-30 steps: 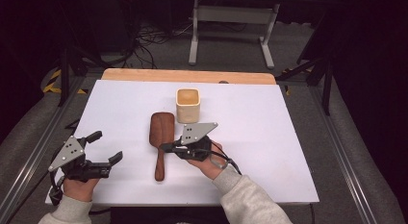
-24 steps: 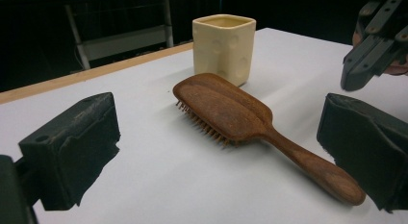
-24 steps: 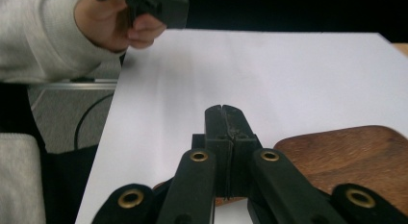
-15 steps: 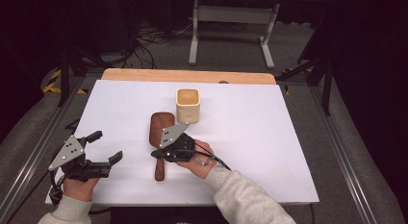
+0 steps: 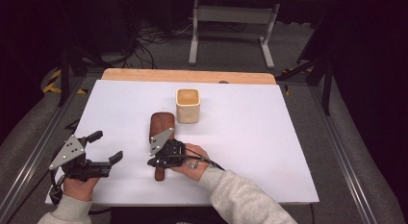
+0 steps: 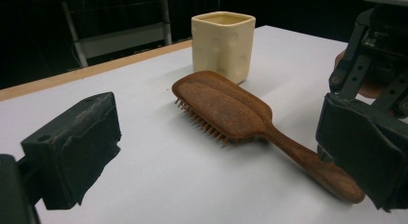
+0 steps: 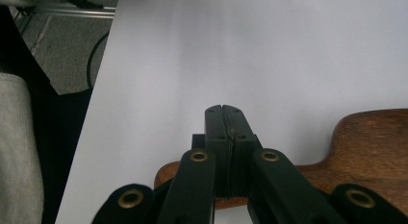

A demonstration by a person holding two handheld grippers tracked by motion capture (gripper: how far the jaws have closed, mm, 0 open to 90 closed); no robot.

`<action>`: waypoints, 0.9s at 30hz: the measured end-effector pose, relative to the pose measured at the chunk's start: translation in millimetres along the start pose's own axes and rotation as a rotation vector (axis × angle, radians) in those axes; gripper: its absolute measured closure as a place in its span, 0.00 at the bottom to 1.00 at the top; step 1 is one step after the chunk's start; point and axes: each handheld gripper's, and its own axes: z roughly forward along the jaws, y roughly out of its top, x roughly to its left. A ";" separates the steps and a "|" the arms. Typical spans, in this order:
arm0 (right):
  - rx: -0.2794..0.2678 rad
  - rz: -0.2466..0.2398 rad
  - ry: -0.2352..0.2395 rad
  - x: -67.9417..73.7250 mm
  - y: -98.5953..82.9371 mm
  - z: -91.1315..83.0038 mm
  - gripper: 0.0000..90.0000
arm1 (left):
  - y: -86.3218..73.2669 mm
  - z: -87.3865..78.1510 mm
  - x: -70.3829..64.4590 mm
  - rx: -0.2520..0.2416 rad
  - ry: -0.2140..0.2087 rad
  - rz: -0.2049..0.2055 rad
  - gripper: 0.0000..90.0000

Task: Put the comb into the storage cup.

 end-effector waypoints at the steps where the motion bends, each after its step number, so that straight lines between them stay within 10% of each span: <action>1: 0.022 -0.001 0.012 2.2 0.6 3.7 1.00 | -0.2 0.5 0.0 0.001 0.002 -0.002 0.03; 27: 0.191 -0.030 0.090 11.2 -4.2 21.2 1.00 | 0.1 1.6 0.1 -0.002 -0.001 -0.002 0.03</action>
